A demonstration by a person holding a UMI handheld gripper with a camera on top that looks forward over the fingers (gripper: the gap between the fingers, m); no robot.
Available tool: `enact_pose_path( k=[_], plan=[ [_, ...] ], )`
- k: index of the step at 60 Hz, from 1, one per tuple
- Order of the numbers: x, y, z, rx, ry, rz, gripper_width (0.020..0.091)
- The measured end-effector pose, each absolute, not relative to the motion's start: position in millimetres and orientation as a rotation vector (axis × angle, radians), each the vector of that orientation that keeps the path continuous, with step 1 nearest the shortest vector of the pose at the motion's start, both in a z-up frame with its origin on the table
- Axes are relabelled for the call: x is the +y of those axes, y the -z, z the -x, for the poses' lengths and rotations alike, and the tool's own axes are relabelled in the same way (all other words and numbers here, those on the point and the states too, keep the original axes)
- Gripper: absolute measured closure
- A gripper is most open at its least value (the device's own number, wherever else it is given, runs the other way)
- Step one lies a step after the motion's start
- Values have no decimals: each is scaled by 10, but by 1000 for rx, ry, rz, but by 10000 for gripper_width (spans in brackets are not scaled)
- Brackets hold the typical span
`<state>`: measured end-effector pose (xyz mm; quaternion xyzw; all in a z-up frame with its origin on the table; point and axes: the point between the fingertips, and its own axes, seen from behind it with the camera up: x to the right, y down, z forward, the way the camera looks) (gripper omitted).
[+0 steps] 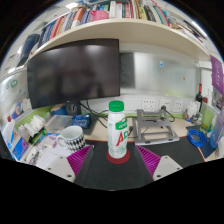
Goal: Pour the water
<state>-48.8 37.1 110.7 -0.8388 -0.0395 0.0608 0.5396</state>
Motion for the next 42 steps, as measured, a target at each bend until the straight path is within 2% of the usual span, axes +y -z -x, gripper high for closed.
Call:
enact_pose_path(
  k=[18,42],
  plan=[
    [-156,-1715,675,-32,-52,2008,258],
    [-432,-2185,605,27,118,1922,275]
  ],
)
